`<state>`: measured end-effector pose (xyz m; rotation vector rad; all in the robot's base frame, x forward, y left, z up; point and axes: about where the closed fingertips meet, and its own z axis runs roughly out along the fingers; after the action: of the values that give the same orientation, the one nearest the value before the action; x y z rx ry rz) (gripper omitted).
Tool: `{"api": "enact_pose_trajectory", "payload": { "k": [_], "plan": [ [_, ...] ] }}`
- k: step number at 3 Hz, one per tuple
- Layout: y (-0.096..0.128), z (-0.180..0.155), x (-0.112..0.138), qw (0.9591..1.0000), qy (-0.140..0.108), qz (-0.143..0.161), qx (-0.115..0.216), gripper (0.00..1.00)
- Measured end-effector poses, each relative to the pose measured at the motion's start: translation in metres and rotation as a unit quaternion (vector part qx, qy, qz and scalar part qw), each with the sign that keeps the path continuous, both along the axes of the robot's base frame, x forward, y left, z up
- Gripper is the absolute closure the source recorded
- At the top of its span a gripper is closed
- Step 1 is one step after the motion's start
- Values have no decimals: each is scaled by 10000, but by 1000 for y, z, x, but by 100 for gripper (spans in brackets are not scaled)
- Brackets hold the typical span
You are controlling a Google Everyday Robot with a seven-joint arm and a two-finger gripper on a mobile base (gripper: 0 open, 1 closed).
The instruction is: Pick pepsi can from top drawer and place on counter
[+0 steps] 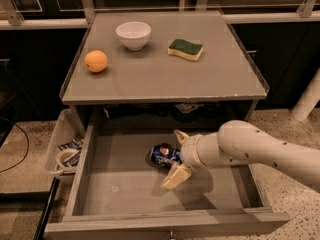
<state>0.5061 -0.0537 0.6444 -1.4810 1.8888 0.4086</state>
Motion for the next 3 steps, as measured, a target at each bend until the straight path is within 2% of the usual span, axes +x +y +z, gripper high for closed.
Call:
{"api": "enact_pose_trajectory", "payload": {
  "k": [2, 3],
  "plan": [
    [17, -22, 14, 9995, -115, 201, 197, 0],
    [15, -34, 18, 9993, 15, 305, 238, 0]
  ]
}}
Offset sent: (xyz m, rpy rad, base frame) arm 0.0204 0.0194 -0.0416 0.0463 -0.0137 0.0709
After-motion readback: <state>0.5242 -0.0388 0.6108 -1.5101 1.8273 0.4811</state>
